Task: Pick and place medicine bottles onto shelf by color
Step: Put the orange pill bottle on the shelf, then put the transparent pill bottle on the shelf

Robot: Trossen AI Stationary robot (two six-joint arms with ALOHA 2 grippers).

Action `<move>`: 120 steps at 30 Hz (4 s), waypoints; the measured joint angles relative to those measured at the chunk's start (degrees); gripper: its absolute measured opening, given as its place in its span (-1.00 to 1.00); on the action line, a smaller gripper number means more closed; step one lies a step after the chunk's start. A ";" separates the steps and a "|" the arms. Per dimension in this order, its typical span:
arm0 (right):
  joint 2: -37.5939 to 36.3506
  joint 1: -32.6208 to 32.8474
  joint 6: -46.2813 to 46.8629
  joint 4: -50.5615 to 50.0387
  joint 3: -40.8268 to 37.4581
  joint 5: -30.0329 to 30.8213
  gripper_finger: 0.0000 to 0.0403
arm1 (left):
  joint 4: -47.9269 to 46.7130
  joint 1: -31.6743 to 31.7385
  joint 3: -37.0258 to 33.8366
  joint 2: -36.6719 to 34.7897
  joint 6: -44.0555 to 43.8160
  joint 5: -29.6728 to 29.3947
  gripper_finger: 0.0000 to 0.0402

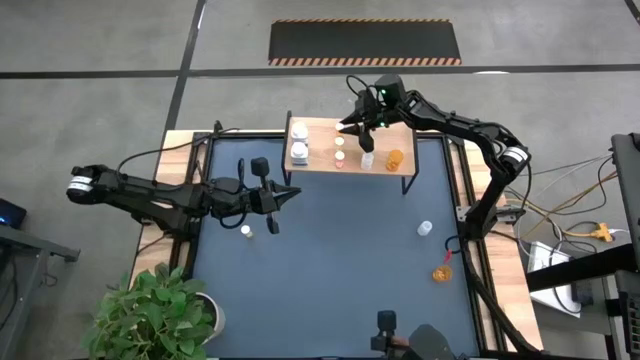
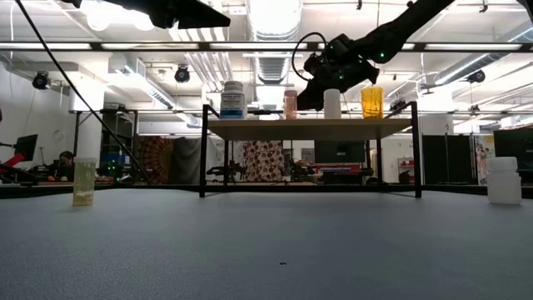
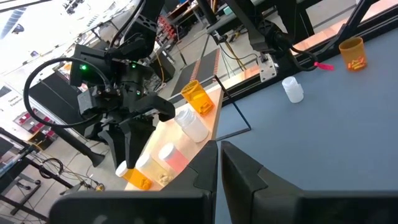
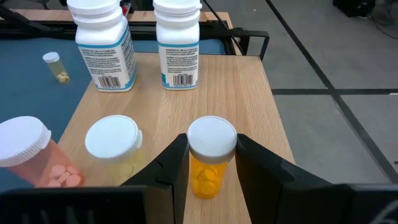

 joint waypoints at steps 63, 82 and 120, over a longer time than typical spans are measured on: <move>-29.00 29.24 30.87 -32.24 -6.72 0.52 -0.29 | -0.02 -0.06 -0.04 0.74 -8.15 0.04 -0.99; -28.96 45.19 73.74 -64.38 -19.39 21.72 -0.27 | -0.02 -0.02 -0.02 0.74 -7.67 0.09 -0.99; -28.94 46.01 80.45 -55.36 -34.07 37.92 -0.04 | -0.04 -0.02 -0.92 0.74 -7.56 0.02 -0.99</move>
